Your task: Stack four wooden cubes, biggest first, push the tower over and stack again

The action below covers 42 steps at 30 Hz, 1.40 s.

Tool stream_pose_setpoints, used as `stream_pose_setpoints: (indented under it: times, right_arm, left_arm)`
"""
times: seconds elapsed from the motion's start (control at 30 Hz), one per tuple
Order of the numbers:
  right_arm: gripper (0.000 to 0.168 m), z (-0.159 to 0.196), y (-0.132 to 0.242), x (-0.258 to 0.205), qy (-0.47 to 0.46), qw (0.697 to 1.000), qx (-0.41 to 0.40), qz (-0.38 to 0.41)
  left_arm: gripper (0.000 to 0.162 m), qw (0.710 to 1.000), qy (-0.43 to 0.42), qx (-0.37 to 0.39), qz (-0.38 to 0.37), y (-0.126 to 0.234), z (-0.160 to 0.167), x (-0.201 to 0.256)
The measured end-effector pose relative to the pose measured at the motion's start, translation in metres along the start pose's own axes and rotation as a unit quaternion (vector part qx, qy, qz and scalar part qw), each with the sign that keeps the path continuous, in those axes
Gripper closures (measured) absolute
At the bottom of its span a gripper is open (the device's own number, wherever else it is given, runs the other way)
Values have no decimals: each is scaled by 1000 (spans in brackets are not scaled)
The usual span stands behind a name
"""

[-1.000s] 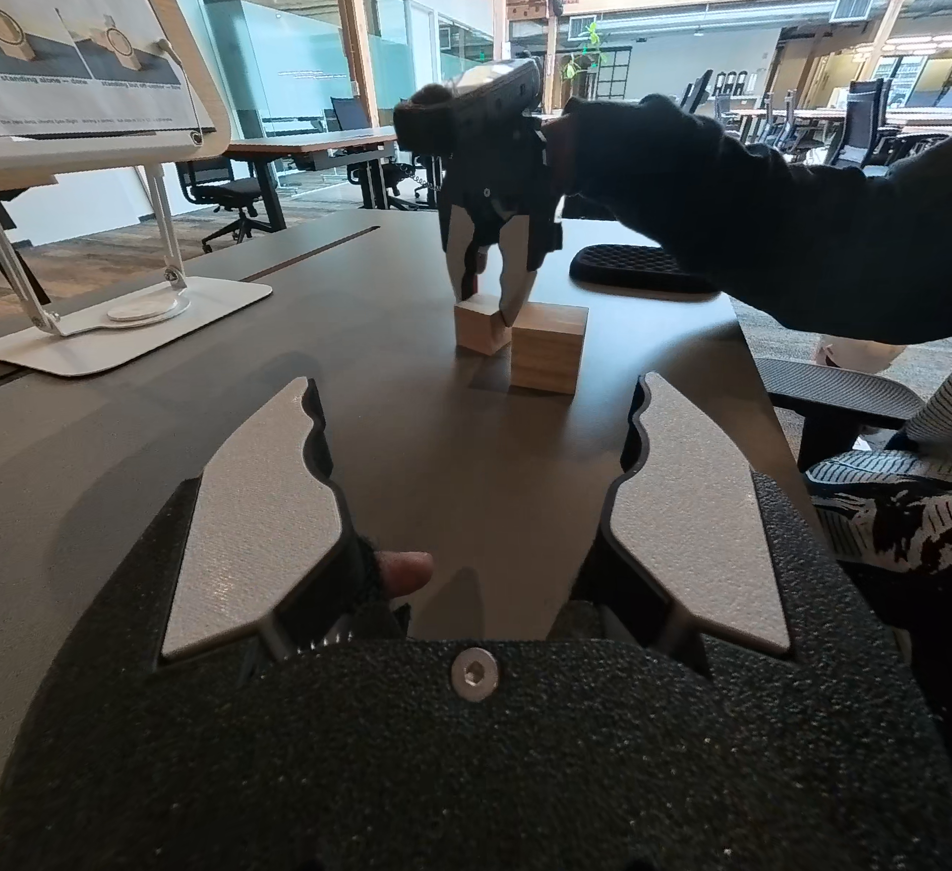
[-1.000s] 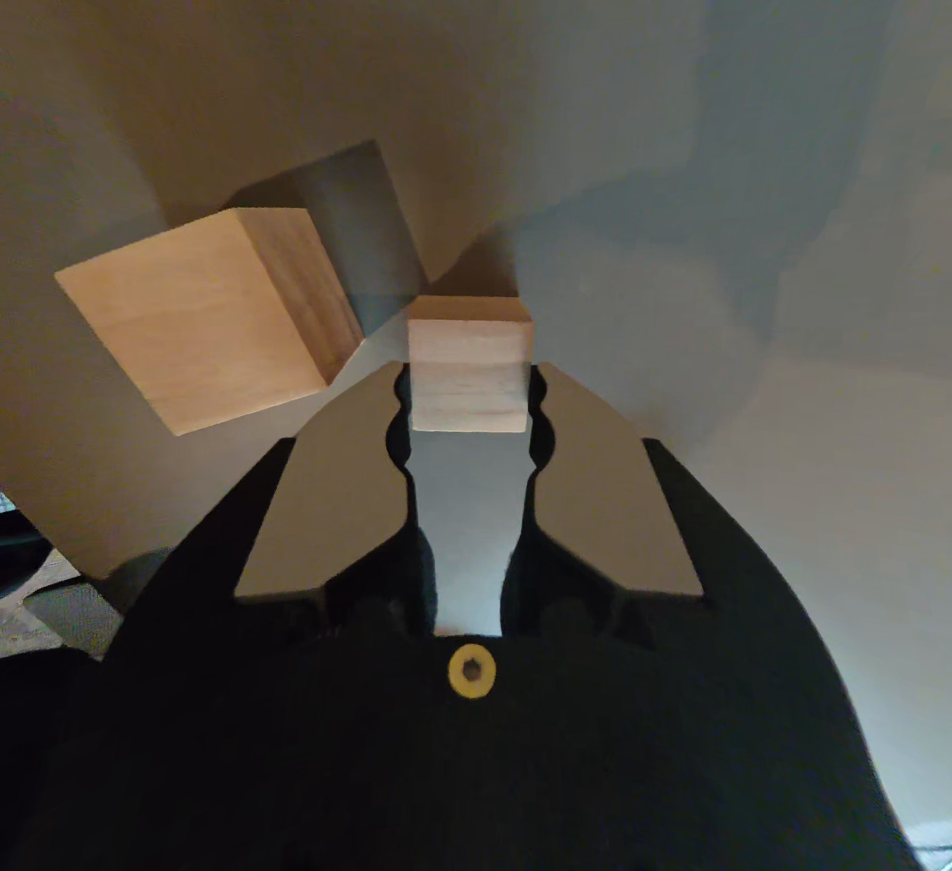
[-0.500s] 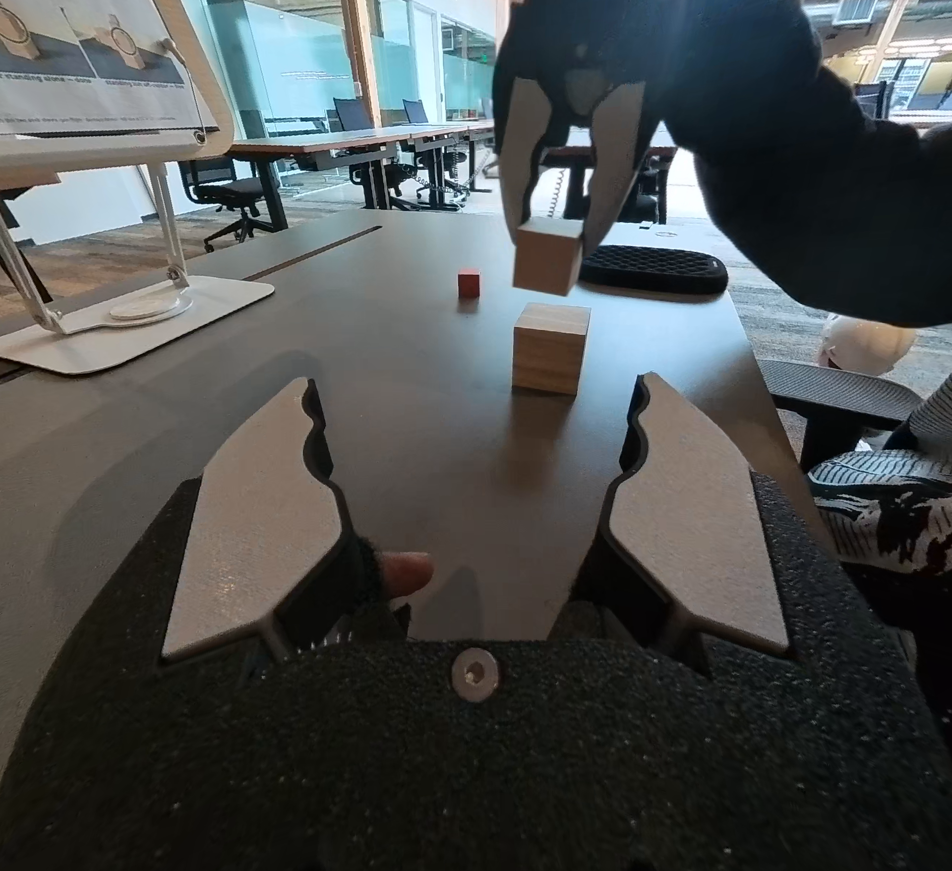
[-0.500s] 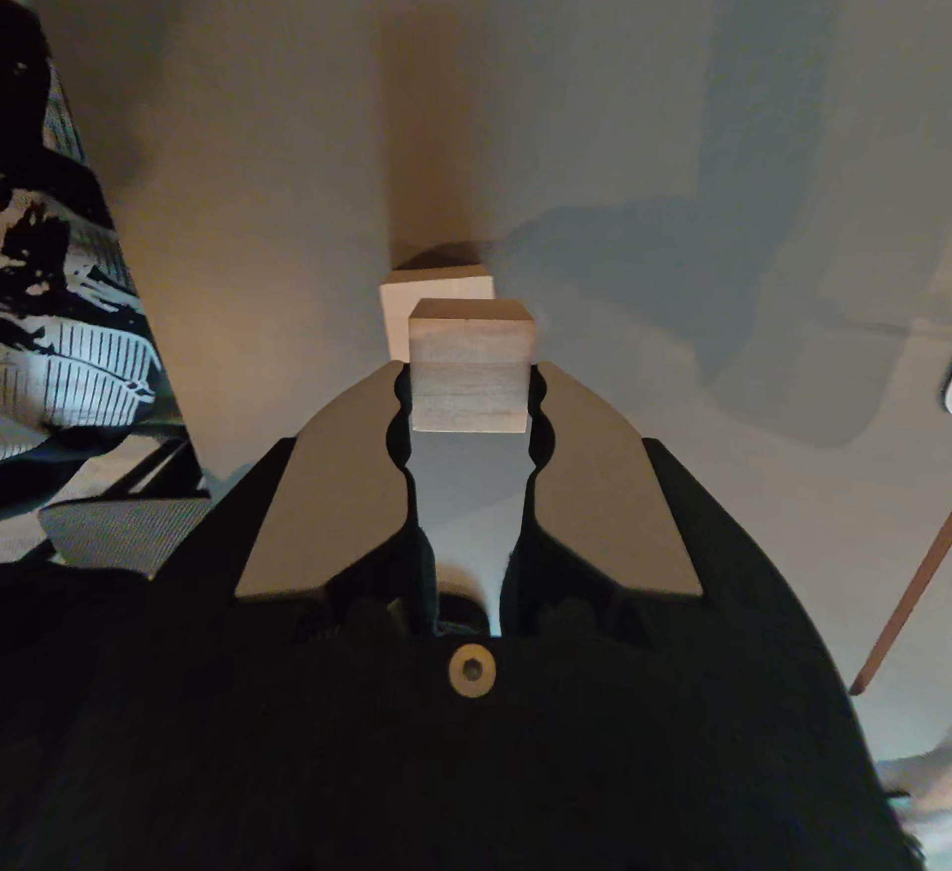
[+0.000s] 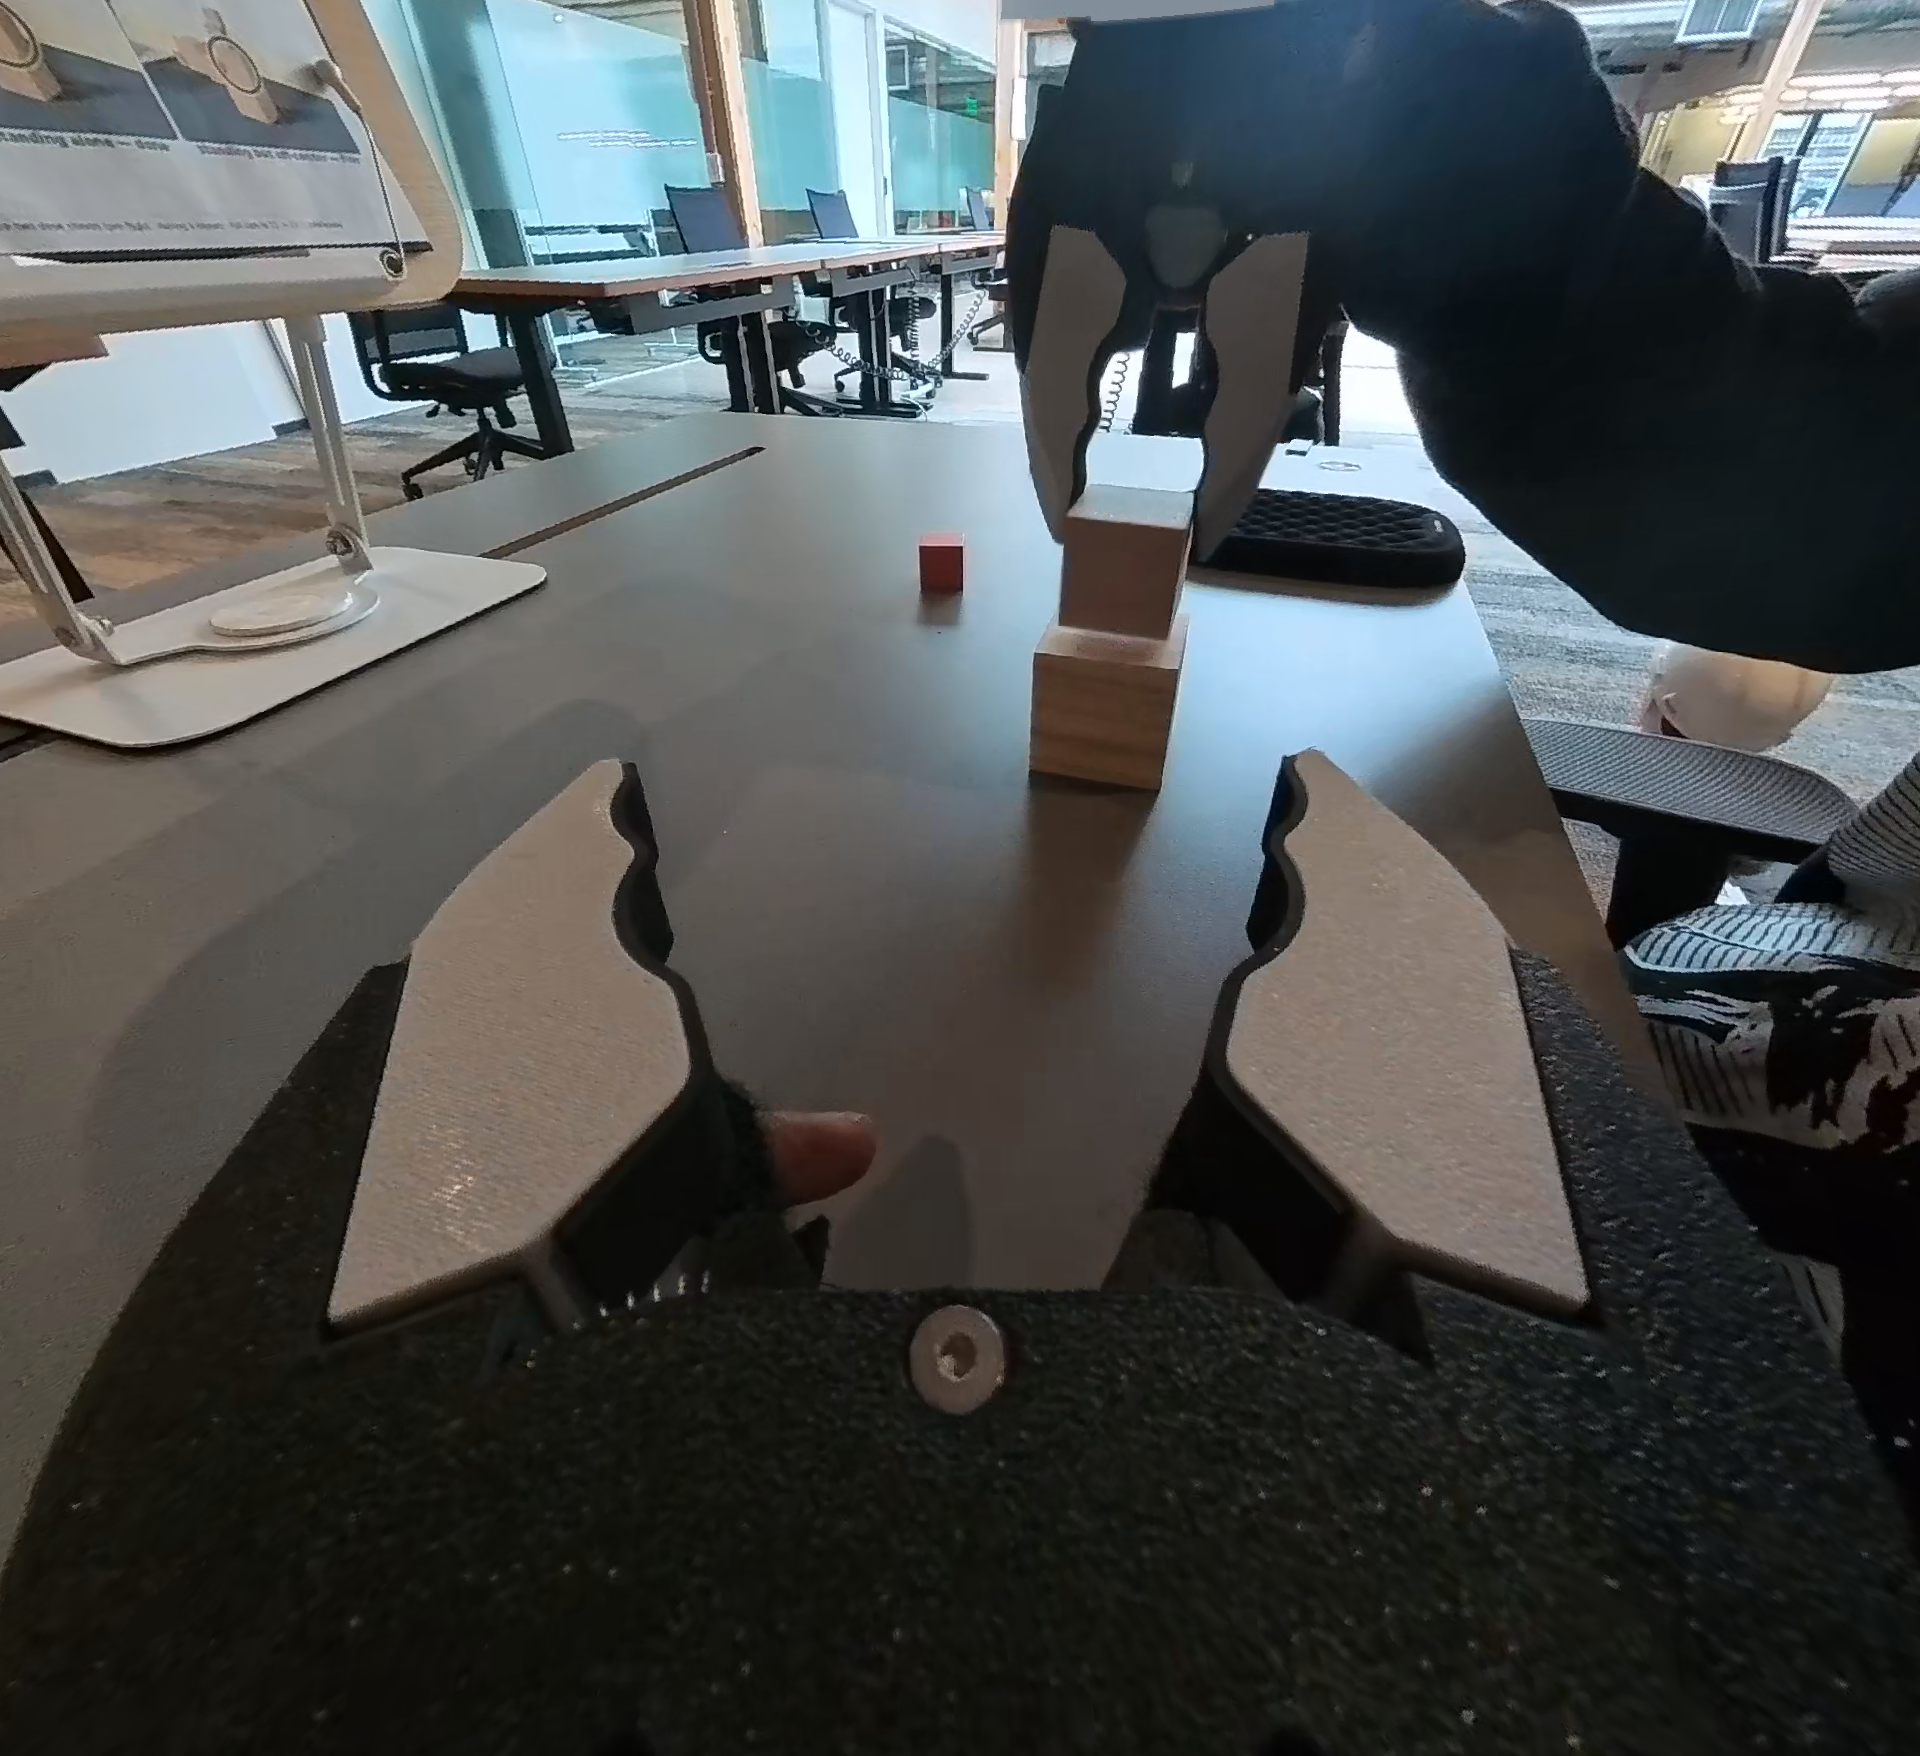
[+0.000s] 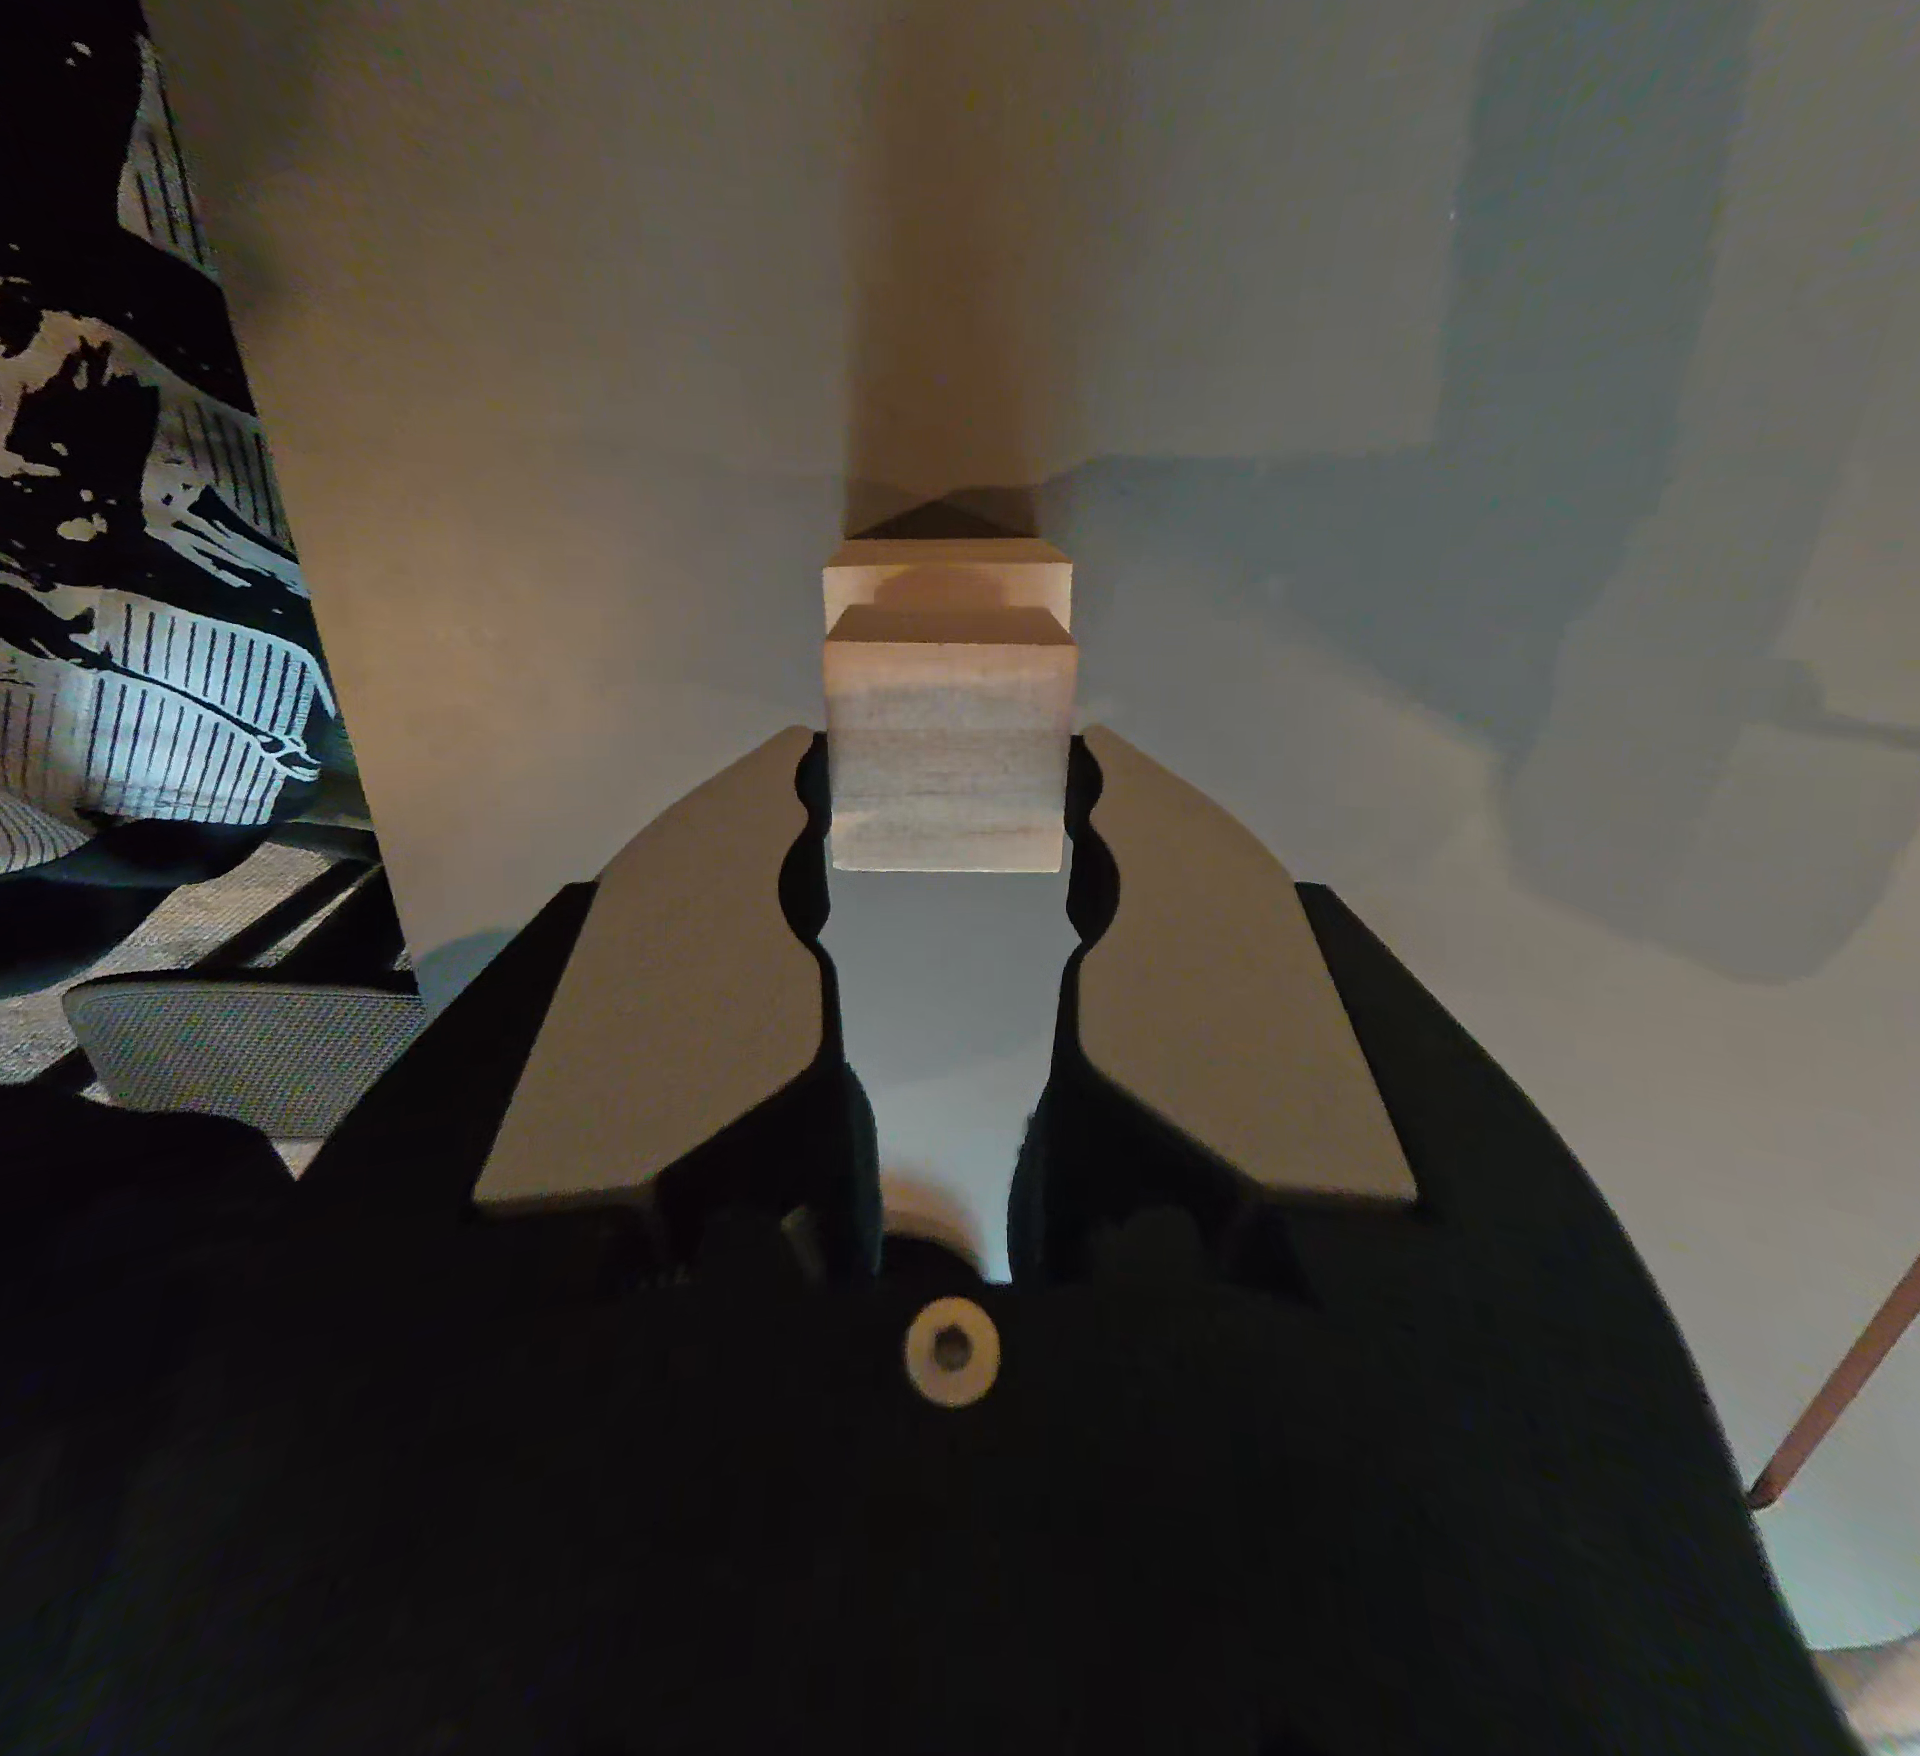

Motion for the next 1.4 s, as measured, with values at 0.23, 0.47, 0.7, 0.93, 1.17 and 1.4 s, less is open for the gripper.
stream_pose_setpoints:
  times: [0.23,0.47,0.7,0.93,1.17,1.4]
  right_arm:
    - [125,0,-3,0,2,1000,-4,-4]
    - [125,1,-5,1,-1,1000,0,-7]
    - [125,4,-5,2,0,1000,3,-12]
    - [125,5,-4,1,2,1000,15,-12]
    - [125,7,-6,1,2,1000,27,-13]
    - [125,10,-6,2,6,1000,26,-11]
  left_arm:
    - [52,1000,-2,-3,1,-1,1,0]
    - [52,1000,-3,-3,2,-1,1,1]
    - [53,1000,-2,-4,2,-1,1,0]
    - [53,1000,-2,-4,2,-1,1,0]
    - [53,1000,-1,-4,2,-1,1,0]
    - [54,1000,0,-4,2,-1,2,0]
Point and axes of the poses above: each gripper's, where its closed fingertips meet, y back along the fingers, z out of its underside, x = y × z across the jaws, the point moved 3 cm from there along y, back along the fingers, and after that the axes turned 5 degrees about x, right-handed, at the moved point
